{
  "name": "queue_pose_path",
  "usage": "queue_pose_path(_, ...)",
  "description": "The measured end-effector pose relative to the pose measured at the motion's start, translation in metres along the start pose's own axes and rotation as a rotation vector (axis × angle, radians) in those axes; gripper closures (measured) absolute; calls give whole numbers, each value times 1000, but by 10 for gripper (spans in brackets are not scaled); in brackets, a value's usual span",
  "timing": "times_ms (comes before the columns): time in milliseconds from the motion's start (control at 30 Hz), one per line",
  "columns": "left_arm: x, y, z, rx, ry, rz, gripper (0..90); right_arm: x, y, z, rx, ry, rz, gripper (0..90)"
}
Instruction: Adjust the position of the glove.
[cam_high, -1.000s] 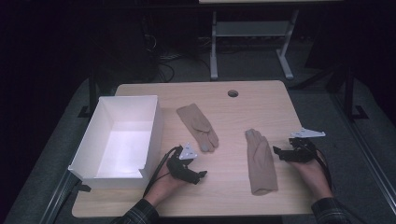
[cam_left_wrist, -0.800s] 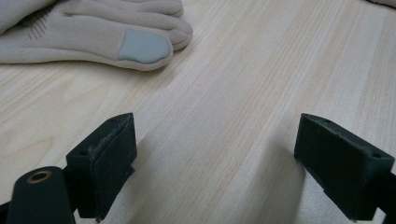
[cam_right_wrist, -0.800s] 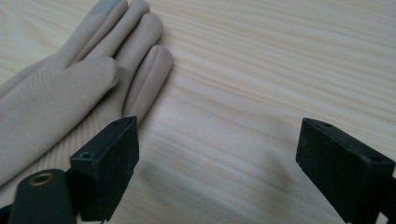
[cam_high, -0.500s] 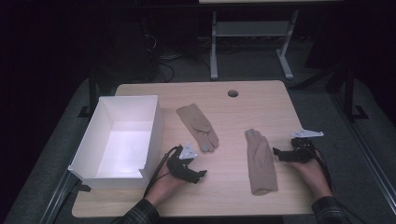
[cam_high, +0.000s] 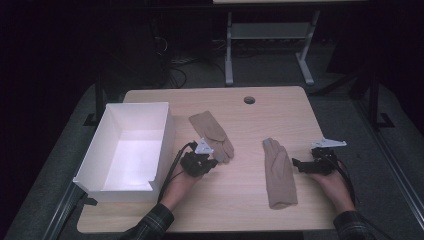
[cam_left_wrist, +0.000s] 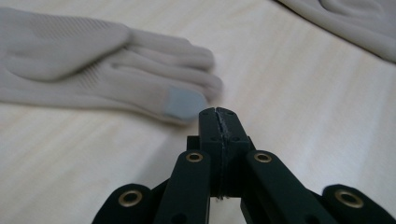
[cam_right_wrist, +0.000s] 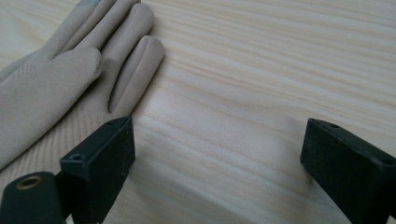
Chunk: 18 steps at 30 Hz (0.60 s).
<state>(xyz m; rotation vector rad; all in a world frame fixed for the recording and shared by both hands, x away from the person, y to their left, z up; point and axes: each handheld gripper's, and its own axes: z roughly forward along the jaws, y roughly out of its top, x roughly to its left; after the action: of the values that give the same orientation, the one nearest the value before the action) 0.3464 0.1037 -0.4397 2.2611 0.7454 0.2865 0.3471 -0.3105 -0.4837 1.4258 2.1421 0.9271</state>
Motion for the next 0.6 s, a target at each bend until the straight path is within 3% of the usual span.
queue_pose_path(167, 12, 11, 7, -13, 27, -14, 894, 0, 0, 0, 0, 1, -1, 95)
queue_pose_path(467, 18, 12, 33, 30, -7, -30, 894, 0, 0, 0, 0, 3, -3, 96)
queue_pose_path(600, 19, 10, 40, 52, -16, -18, 895, 0, 0, 0, 0, 3, -3, 96)
